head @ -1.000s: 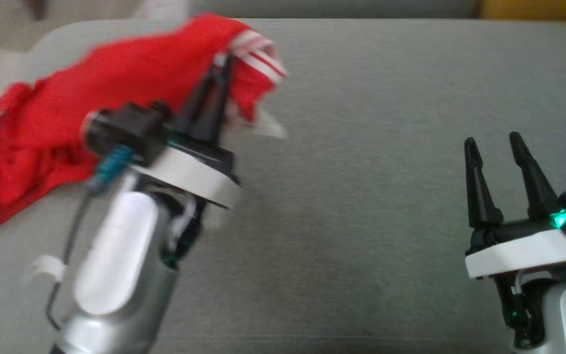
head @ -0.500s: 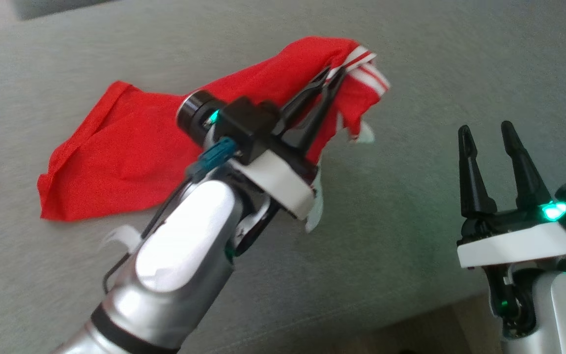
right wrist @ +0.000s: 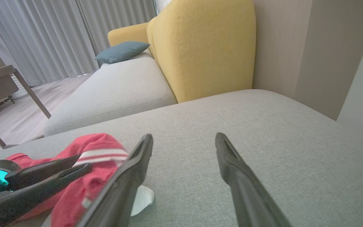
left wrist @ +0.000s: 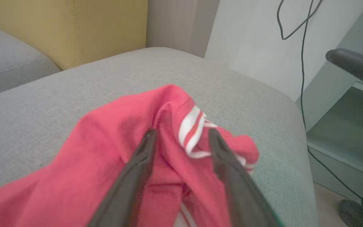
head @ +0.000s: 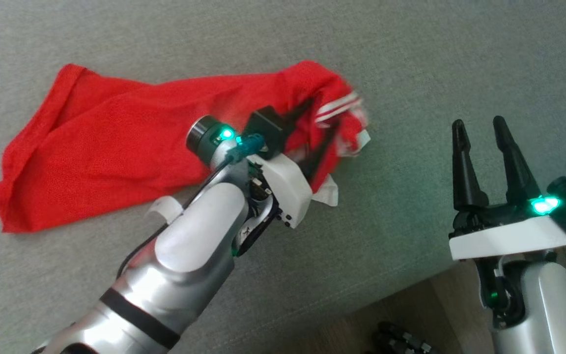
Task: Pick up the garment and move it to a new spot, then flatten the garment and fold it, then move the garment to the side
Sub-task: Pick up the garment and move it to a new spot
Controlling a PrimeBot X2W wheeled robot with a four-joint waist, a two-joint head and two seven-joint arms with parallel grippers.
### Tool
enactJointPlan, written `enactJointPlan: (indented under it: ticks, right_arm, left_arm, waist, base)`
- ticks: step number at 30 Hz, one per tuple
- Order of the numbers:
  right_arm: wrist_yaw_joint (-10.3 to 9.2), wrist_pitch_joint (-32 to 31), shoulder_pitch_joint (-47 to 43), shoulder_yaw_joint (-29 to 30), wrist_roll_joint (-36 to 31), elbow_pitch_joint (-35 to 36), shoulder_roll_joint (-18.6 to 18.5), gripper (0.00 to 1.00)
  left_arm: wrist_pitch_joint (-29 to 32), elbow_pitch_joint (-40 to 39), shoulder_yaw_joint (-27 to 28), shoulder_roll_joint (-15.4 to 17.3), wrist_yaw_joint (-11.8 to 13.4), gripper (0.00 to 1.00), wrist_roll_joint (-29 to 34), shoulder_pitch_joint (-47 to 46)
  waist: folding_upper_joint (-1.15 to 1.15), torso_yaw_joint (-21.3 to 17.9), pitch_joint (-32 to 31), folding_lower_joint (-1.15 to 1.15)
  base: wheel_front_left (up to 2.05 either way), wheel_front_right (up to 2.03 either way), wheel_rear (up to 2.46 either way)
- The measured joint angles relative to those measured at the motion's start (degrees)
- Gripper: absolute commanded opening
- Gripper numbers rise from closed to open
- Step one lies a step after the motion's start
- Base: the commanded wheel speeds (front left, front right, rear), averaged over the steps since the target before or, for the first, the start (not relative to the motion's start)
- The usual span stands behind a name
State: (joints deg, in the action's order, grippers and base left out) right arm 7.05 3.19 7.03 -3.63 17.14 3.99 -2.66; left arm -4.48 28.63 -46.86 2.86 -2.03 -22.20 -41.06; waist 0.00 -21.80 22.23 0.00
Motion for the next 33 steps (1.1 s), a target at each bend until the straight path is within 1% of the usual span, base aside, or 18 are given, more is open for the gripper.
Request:
enactJointPlan:
  ticks: [4, 7, 9, 12, 15, 22, 28, 33]
  right_arm:
    - [0.0, 0.0, 0.0, 0.0, -0.4, -1.1, 0.0, 1.0]
    - [0.0, -0.2, -0.1, 0.0, -1.2, -1.3, 0.0, 1.0]
    - [0.0, -0.8, -0.3, 0.0, -1.8, -1.3, 0.0, 1.0]
    - [0.0, -1.7, -0.7, 0.5, -2.7, -1.0, 0.0, 1.0]
    - [0.0, -2.5, -0.7, 0.8, -3.6, -0.5, 0.0, 1.0]
    - [0.0, -4.3, -1.5, 2.0, -4.9, 0.6, 0.0, 1.0]
    - [0.0, -5.3, -3.2, 2.8, -5.7, 1.1, 0.0, 1.0]
    - [0.0, -5.8, -3.9, 3.6, -6.5, 1.5, 0.0, 1.0]
  left_arm:
    - [-2.2, 0.1, -1.6, 0.0, 0.3, 1.0, 1.7, -0.6]
    - [-5.3, -1.6, -2.0, 0.6, 2.7, 1.0, 3.1, 0.1]
    - [-6.7, -3.2, -1.2, 1.5, 4.7, 1.0, 3.5, 1.2]
    - [-8.5, -6.1, 1.2, 3.4, 7.6, 1.0, 3.4, 3.7]
    - [-9.3, -9.0, 4.2, 5.5, 10.0, 1.0, 3.3, 6.1]
    - [-9.8, -14.6, 13.2, 10.3, 14.2, 1.0, 0.7, 12.5]
    - [-9.9, -18.6, 20.9, 13.9, 15.2, 1.0, -0.2, 20.0]
    - [-10.0, -20.3, 23.9, 15.5, 14.5, 1.0, -0.7, 25.7]
  waist:
    - [0.0, 1.6, -1.5, 0.0]
    - [0.0, 3.3, -2.9, 0.0]
    - [0.0, 4.8, -3.9, 0.0]
    - [0.0, 7.3, -5.2, 0.0]
    - [0.0, 10.0, -6.3, 0.0]
    - [0.0, 15.8, -8.5, 0.0]
    - [0.0, 19.2, -10.5, 0.0]
    - [0.0, 20.3, -12.4, 0.0]
  base:
    - [0.0, 0.0, 0.0]
    - [0.0, 0.0, 0.0]
    - [0.0, 0.0, 0.0]
    - [0.0, 0.0, 0.0]
    - [0.0, 0.0, 0.0]
    - [0.0, 0.0, 0.0]
    - [0.0, 0.0, 0.0]
    - [0.0, 0.0, 0.0]
